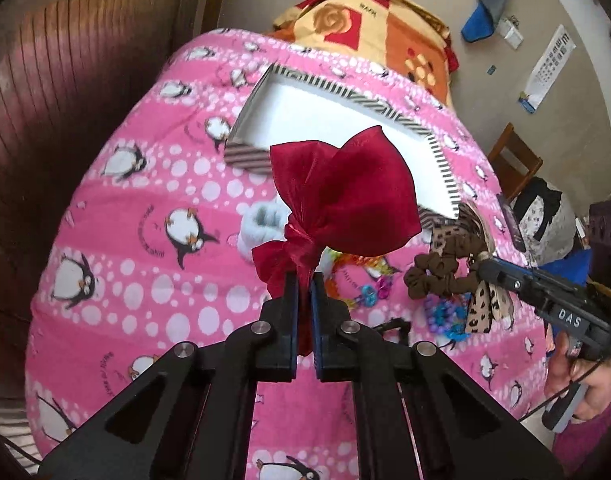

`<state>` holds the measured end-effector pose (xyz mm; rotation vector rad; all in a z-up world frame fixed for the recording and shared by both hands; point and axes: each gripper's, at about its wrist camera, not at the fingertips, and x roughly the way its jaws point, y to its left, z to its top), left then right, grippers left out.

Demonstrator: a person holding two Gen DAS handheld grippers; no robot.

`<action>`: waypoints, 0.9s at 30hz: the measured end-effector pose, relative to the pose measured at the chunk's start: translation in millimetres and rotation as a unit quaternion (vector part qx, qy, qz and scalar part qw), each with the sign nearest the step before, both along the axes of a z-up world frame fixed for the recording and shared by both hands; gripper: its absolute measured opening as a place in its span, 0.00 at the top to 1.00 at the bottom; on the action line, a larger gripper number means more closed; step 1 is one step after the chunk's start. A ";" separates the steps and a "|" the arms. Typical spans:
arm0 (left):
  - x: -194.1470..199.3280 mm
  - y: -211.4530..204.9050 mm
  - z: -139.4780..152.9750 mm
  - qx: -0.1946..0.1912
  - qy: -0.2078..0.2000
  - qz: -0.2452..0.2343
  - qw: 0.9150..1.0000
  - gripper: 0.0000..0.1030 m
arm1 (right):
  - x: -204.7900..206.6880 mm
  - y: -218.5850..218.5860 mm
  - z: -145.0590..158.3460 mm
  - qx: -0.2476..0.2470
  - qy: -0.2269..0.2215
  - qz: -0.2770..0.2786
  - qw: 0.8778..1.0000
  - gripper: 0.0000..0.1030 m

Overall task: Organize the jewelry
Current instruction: 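Carry the bow and hair tie into the white tray and open both tools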

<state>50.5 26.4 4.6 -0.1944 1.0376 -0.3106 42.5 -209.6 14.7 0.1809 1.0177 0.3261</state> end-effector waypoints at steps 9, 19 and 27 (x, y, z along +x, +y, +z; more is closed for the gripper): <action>39.7 -22.8 23.3 0.023 -0.026 0.001 0.999 0.96 | 31.4 -12.2 21.9 0.004 -0.025 -0.022 0.999 0.84; 118.9 -43.3 8.9 0.098 -0.022 0.041 0.994 0.96 | 96.3 -32.2 16.7 -0.010 -0.021 -0.046 0.999 0.84; 174.8 -66.6 -25.0 0.147 0.000 0.046 0.988 0.96 | 139.8 -47.9 -20.6 0.006 0.018 -0.062 0.998 0.84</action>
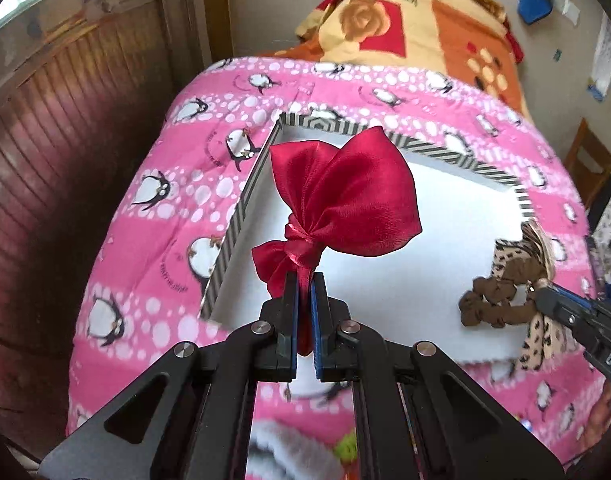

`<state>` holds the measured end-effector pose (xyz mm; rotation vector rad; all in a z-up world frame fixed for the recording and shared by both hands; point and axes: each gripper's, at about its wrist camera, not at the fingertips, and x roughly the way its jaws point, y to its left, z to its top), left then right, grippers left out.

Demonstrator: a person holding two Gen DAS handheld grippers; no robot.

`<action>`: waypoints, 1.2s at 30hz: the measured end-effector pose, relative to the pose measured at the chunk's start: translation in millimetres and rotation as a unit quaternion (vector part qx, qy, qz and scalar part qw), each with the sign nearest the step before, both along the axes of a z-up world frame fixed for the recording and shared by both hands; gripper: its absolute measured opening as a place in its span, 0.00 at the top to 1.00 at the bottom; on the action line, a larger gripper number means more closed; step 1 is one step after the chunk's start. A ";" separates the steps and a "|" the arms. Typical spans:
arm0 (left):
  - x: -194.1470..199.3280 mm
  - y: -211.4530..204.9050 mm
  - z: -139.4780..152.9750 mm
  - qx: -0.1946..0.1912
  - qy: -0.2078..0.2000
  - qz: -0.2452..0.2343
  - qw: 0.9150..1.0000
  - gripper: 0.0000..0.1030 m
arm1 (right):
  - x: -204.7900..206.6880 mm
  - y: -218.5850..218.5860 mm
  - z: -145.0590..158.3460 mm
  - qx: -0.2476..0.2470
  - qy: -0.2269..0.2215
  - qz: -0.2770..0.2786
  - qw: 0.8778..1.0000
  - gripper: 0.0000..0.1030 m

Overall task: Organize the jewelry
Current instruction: 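Carry the bow and hair tie into the white tray and open both tools, then withdraw both open tools from the tray toward the remaining jewelry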

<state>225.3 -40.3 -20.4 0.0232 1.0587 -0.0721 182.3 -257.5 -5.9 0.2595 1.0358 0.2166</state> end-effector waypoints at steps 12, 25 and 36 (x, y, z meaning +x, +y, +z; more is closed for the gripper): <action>32.9 -11.7 -44.1 0.034 0.039 0.004 0.999 0.96 | 14.2 -13.2 -44.4 -0.065 0.046 -0.013 0.997 0.80; -1.5 -12.4 -49.1 0.021 0.066 -0.021 0.997 0.79 | -13.2 -14.6 -35.9 -0.093 0.033 -0.010 0.995 0.55; -34.7 -9.5 -28.7 0.016 0.041 -0.016 0.999 0.63 | -38.5 -9.1 -20.4 -0.092 0.026 -0.017 0.995 0.55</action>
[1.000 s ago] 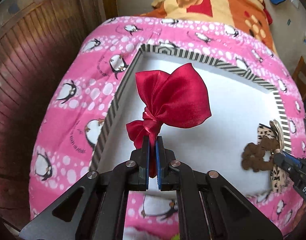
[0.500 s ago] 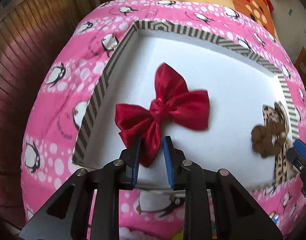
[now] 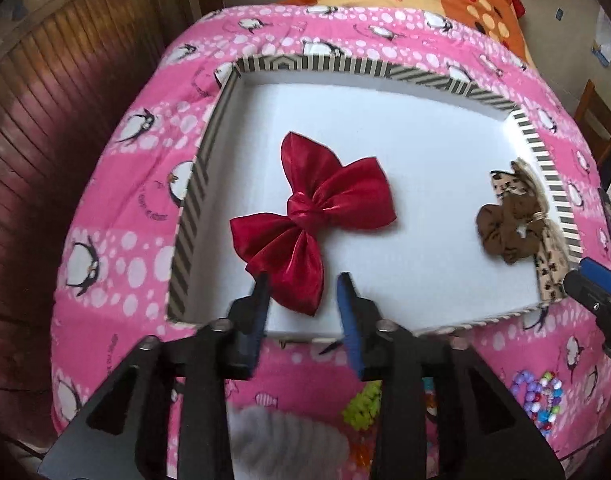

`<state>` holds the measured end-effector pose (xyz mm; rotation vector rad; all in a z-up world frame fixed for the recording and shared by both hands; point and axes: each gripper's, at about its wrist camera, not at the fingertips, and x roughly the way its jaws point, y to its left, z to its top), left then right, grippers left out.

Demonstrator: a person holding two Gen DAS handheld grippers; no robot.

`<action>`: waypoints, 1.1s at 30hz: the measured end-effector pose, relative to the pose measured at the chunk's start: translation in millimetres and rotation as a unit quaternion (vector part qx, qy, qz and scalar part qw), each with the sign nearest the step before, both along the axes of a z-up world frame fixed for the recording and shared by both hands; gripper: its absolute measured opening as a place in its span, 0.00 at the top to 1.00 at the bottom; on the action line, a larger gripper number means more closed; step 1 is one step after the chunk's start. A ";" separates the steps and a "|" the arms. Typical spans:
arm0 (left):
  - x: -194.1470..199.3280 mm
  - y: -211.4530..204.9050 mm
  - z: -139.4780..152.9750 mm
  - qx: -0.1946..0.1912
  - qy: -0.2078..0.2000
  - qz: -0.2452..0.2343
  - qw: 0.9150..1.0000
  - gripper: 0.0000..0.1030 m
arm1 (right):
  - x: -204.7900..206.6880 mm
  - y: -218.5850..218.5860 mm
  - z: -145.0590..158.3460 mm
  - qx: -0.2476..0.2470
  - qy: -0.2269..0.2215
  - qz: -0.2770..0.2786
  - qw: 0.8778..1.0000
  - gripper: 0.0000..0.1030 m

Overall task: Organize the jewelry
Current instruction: 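Withdraw both open tools from the tray toward the remaining jewelry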

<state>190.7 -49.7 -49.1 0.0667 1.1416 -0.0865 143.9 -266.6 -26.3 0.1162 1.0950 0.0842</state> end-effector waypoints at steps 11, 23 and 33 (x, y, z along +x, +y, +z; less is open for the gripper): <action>-50.7 3.2 49.0 0.001 -0.067 0.010 0.998 0.49 | -42.0 32.6 52.6 0.005 -0.068 0.011 0.998 0.43; -108.5 26.2 62.5 0.004 -0.087 0.020 0.996 0.49 | -94.9 62.1 65.8 -0.001 -0.083 0.022 0.996 0.42; -140.1 44.6 64.2 -0.006 -0.094 0.030 0.995 0.49 | -124.9 78.3 62.8 -0.006 -0.080 0.019 0.997 0.42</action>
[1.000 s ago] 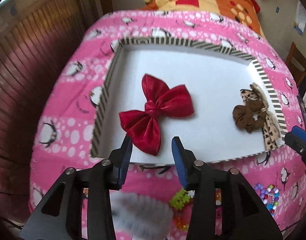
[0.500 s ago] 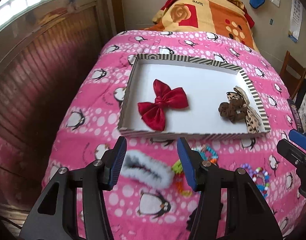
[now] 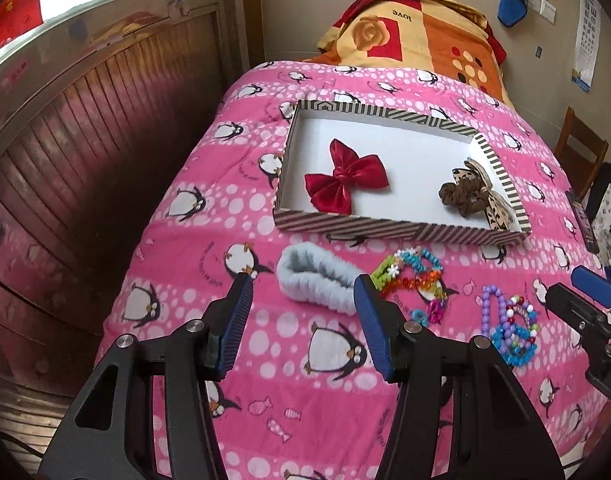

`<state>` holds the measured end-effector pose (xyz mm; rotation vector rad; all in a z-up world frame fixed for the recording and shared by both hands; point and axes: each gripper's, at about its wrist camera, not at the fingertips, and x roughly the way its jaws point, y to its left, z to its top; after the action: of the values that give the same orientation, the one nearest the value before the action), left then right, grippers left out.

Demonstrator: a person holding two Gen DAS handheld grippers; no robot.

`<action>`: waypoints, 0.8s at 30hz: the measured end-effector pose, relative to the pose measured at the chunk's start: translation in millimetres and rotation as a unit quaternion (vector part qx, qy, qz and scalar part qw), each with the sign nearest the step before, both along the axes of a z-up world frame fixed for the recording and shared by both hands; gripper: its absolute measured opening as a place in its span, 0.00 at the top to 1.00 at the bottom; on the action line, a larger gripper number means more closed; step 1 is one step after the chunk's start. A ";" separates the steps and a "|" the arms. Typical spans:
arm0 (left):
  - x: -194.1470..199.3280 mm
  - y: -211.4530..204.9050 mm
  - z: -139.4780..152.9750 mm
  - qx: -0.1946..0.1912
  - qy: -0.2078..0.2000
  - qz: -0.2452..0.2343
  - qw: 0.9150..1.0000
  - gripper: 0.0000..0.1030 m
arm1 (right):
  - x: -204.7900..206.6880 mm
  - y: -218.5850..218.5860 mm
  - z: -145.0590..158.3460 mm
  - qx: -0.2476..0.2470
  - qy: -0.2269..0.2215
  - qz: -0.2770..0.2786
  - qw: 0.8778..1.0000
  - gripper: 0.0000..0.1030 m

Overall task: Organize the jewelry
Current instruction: 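Withdraw both open tools from the tray toward the remaining jewelry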

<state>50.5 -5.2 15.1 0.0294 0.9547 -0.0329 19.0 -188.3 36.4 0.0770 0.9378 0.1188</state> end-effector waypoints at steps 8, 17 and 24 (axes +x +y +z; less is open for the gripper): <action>-11.5 1.5 -0.5 0.003 -0.005 -0.004 1.000 0.49 | -12.9 8.8 -3.1 -0.005 0.003 -0.001 1.000 0.42; -14.7 -0.5 -5.2 -0.005 0.006 -0.009 1.000 0.49 | -15.7 7.3 -5.6 -0.009 0.010 -0.004 1.000 0.42; -15.7 16.4 -14.7 -0.053 0.028 -0.013 0.998 0.49 | -16.6 -1.1 -11.9 -0.013 0.022 -0.010 1.000 0.42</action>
<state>34.8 11.2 0.4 -0.0573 1.0066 -0.1079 2.3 -189.4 24.6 0.0656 0.9818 0.0880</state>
